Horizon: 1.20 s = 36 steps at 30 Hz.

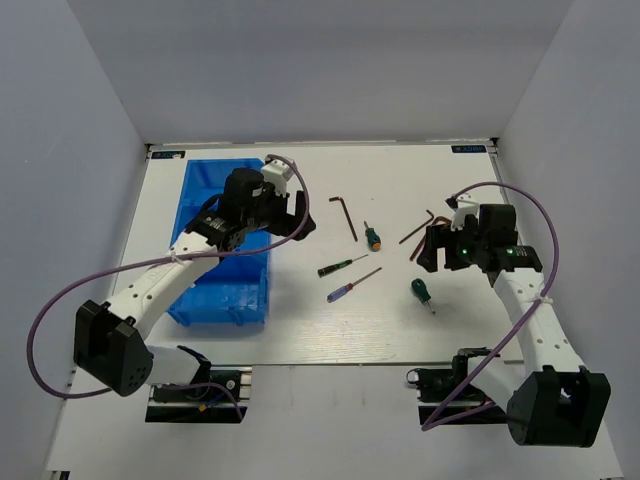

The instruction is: Sort the tools into containers

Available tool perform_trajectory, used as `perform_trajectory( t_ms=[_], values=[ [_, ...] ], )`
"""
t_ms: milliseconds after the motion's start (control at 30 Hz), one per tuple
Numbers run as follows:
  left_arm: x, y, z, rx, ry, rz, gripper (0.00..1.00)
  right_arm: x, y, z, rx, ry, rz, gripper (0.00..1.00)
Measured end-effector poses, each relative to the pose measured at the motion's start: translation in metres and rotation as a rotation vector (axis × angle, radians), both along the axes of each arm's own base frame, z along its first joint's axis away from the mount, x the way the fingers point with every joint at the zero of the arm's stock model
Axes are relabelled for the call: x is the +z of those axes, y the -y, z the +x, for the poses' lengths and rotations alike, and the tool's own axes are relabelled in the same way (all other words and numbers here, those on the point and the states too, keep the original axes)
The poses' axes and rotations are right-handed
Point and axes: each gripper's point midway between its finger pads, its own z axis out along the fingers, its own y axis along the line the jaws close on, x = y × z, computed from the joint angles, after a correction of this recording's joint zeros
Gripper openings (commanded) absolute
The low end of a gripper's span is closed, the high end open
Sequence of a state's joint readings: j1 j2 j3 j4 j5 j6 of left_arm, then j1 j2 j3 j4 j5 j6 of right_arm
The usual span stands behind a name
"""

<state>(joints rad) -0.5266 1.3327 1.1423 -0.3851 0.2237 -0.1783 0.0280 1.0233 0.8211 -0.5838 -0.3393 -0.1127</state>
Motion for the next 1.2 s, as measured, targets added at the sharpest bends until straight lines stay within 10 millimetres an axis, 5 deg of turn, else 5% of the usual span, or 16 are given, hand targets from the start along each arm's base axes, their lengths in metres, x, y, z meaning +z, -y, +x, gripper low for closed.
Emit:
perform_trajectory(
  t_ms=[333,367,400,433,467,500,600,667,733,833,1067,1200],
  values=[
    [-0.019,0.041,0.011,-0.106,-0.076,-0.009,0.91,-0.004,-0.019,-0.011,0.163,-0.034,0.055,0.89],
    [-0.023,0.042,0.009,-0.112,-0.088,0.003,0.8,-0.004,-0.02,-0.011,0.169,-0.036,0.061,0.73],
    [-0.028,0.043,0.007,-0.115,-0.099,0.016,0.43,-0.004,-0.021,-0.011,0.174,-0.035,0.063,0.6],
    [-0.032,0.043,0.005,-0.116,-0.114,0.028,0.26,-0.004,-0.021,-0.011,0.174,-0.035,0.062,0.12],
    [-0.035,0.045,0.003,-0.122,-0.119,0.041,0.09,-0.005,-0.02,-0.011,0.177,-0.034,0.056,0.0],
    [-0.036,0.047,0.003,-0.126,-0.124,0.054,0.0,-0.006,-0.02,-0.01,0.172,-0.04,0.057,0.0],
    [-0.038,0.063,0.01,-0.143,-0.121,0.098,0.0,-0.011,-0.015,-0.006,0.148,-0.071,0.034,0.02],
    [-0.046,0.078,0.018,-0.146,-0.121,0.134,0.54,-0.013,-0.01,-0.002,0.126,-0.094,0.016,0.4],
    [-0.063,0.089,0.027,-0.119,-0.148,0.193,0.83,-0.013,-0.005,0.005,0.109,-0.106,-0.014,0.49],
    [-0.092,0.101,0.045,-0.031,-0.208,0.269,0.86,-0.015,0.004,0.01,0.073,-0.11,-0.055,0.5],
    [-0.143,0.119,0.106,0.297,-0.32,0.346,0.74,-0.017,0.02,0.007,-0.009,-0.097,-0.117,0.5],
    [-0.166,0.116,0.117,0.439,-0.357,0.362,0.68,-0.019,0.022,0.001,-0.038,-0.095,-0.119,0.5]
  ],
)
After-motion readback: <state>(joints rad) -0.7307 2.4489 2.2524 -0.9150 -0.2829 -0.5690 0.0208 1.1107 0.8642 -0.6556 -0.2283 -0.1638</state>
